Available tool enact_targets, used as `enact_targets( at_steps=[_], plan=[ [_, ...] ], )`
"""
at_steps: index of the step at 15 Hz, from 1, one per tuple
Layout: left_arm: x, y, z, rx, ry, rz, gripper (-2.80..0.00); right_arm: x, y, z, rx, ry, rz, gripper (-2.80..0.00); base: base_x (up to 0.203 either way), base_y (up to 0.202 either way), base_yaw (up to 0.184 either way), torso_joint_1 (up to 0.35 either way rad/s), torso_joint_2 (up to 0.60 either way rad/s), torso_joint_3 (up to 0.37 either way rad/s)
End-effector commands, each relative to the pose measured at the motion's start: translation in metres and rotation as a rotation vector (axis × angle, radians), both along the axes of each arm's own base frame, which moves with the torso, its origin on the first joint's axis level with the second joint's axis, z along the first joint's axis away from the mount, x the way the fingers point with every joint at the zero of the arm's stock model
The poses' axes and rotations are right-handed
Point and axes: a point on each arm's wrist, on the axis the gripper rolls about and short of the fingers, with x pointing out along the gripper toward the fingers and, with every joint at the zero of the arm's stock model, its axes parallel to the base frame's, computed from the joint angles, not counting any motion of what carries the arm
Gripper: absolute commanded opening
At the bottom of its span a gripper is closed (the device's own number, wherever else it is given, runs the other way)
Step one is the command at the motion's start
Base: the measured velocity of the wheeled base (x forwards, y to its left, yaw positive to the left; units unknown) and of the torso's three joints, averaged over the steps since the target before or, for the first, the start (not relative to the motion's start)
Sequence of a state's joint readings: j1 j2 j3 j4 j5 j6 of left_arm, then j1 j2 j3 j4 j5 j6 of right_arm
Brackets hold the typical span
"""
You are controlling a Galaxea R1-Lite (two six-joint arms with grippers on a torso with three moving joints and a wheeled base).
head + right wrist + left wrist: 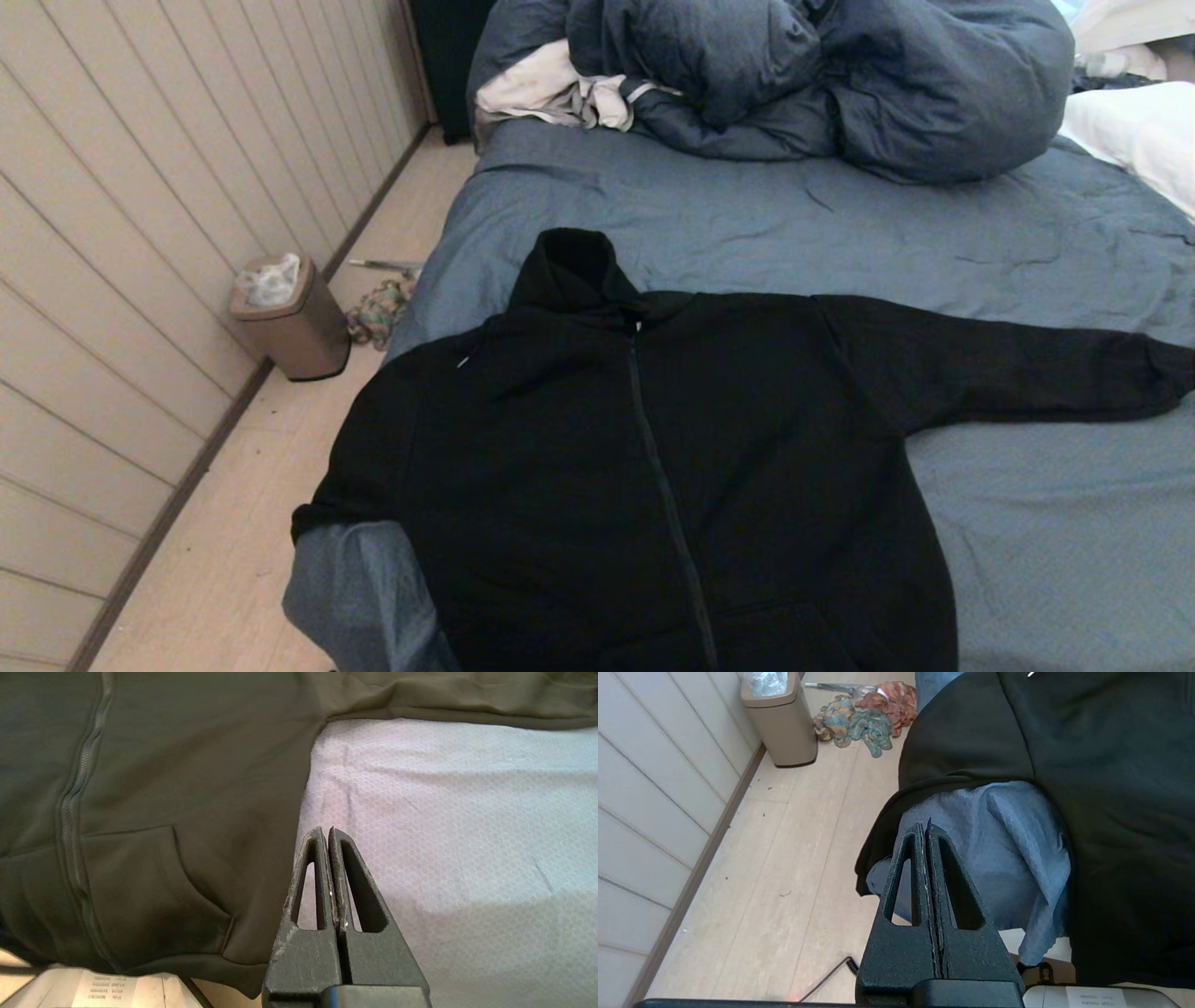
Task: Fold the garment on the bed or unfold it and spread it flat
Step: Fold the black sweatshirt
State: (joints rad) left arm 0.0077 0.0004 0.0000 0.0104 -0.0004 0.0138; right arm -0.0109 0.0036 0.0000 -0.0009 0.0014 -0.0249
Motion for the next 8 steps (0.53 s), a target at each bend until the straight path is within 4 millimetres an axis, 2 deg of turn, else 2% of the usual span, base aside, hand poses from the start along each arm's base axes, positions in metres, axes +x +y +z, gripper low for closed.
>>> enact_targets(
  at_steps=[1, 8],
  plan=[
    [0.0002, 0.0000, 0.0002, -0.007, 0.001, 0.001, -2.80, 0.0002, 0.0000, 0.0001, 0.000, 0.002, -0.001, -2.80, 0.000, 0.000, 0.000, 0.000, 0.00, 0.000],
    [0.0001, 0.0001, 0.0005, -0.024, -0.003, 0.004, -2.80, 0.0002, 0.0000, 0.0001, 0.005, 0.002, -0.004, -2.80, 0.000, 0.000, 0.000, 0.000, 0.00, 0.000]
  ],
)
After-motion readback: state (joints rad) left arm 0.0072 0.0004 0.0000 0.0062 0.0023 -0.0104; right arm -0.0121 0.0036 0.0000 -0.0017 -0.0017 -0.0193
